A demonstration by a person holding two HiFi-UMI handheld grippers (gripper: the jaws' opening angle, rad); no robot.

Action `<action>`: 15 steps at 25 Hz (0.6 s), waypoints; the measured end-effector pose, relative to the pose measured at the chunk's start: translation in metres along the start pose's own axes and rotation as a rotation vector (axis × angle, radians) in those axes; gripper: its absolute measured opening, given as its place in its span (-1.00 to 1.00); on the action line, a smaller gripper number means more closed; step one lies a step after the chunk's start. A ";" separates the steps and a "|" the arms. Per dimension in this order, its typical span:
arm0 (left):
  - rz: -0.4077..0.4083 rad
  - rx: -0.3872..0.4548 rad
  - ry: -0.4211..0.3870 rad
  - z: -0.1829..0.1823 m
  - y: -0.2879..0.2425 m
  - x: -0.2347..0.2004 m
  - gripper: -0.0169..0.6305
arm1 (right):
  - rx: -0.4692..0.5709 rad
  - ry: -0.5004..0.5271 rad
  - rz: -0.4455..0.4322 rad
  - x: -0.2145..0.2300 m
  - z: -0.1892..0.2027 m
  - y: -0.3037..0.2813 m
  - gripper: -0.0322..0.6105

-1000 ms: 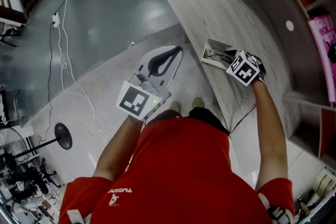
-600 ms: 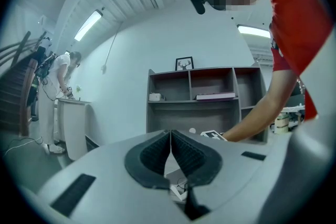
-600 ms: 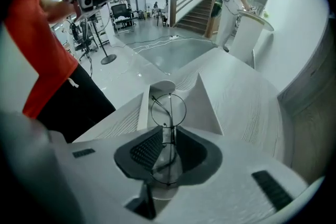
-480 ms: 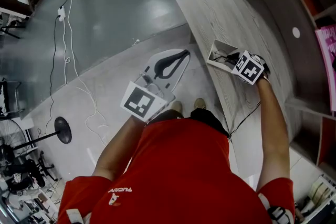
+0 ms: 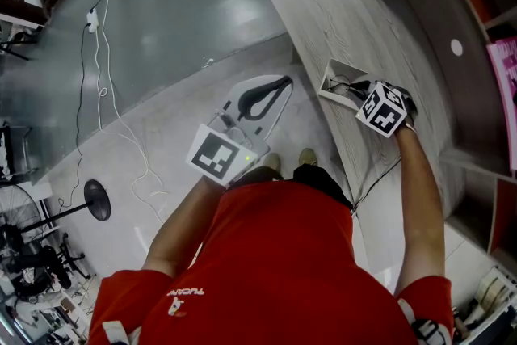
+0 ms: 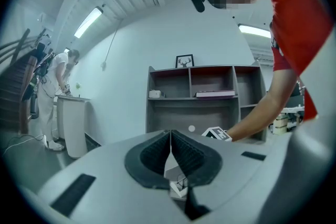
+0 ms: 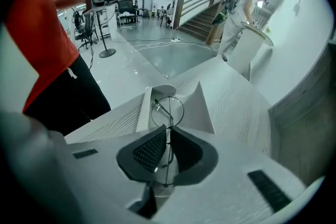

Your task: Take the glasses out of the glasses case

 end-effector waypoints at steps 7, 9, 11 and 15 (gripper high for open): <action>0.001 -0.002 0.008 0.005 0.000 -0.002 -0.91 | 0.009 0.102 0.106 -0.005 -0.007 0.007 -0.83; 0.002 -0.003 0.007 0.006 0.002 -0.003 -0.91 | 0.020 0.115 0.138 -0.007 -0.011 0.009 -0.83; 0.005 -0.003 0.009 0.007 0.004 -0.004 -0.91 | 0.032 0.119 0.164 -0.010 -0.014 0.012 -0.84; 0.015 -0.005 0.019 0.009 0.002 -0.002 -0.91 | 0.062 0.114 0.204 -0.011 -0.020 0.023 -0.84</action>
Point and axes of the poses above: the fingertips, and each gripper's own axes: y backward along the fingers, x to its right, z out of its underside, the point moved 6 cm from there along y, backward along the fingers, and after that the axes turned 4 degrees about x, right-handed, at the moved point
